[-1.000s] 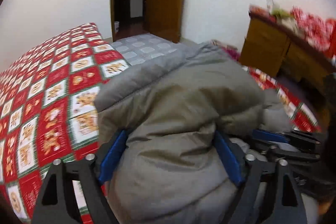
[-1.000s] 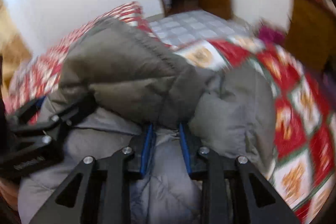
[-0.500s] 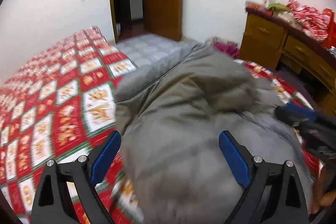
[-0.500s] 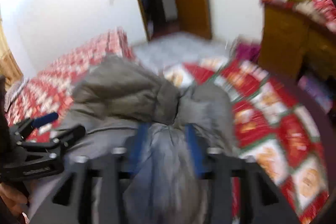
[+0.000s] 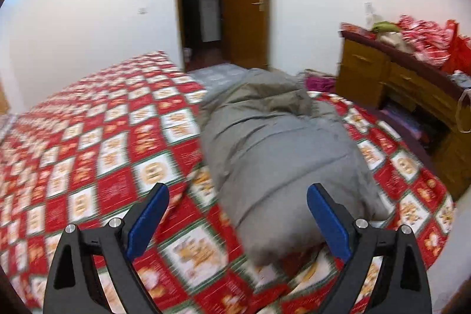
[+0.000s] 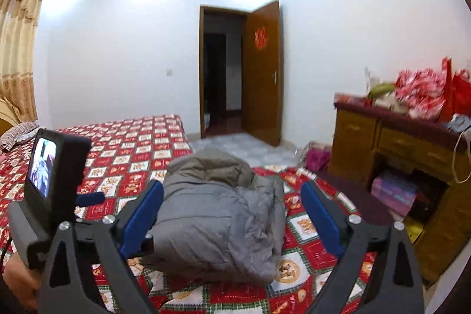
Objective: Fold large clothes
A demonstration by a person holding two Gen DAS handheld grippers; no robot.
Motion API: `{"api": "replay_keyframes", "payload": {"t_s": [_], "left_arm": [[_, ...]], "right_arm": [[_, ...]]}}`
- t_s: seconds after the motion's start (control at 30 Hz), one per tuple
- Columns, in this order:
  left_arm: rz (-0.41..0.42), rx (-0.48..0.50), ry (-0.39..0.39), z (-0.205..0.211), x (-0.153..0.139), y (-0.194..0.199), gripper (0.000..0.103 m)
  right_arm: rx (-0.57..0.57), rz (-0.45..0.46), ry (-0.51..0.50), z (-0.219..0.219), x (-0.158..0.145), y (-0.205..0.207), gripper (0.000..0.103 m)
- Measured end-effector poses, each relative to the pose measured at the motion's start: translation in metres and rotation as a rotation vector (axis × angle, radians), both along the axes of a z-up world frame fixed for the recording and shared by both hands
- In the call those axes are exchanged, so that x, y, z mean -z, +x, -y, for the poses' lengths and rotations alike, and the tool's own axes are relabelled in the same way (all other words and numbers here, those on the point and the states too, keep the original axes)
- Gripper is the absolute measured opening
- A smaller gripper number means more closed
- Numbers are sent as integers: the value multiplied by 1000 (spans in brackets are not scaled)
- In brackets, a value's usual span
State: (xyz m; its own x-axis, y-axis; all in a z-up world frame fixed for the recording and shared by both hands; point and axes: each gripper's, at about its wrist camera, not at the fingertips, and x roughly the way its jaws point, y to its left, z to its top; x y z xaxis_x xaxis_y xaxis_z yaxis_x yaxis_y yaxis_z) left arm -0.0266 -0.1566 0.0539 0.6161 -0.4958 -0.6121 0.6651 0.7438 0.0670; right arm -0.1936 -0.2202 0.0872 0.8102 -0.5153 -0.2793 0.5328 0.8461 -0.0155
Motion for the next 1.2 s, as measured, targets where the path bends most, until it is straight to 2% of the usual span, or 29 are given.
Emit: {"api": "replay_keyframes", "payload": {"t_s": [0.07, 0.17, 0.33, 0.57, 0.93, 1.07, 1.2], "left_arm": [[16, -43, -1, -11, -3, -11, 95], [25, -75, -45, -32, -7, -29, 95], [118, -83, -76, -51, -22, -57, 95], [131, -60, -89, -57, -33, -76, 95], [129, -108, -87, -63, -35, -70, 95], [111, -113, -87, -64, -33, -64, 95], [51, -68, -138, -70, -29, -51, 95]], "right_arm": [[28, 16, -10, -7, -2, -7, 100], [34, 41, 8, -11, -1, -15, 100], [35, 56, 20, -21, 1, -32, 100], [34, 78, 44, -24, -5, -38, 101], [52, 74, 52, -19, 1, -32, 101], [55, 76, 59, -18, 2, -33, 101], [52, 66, 54, -18, 3, -32, 101]]}}
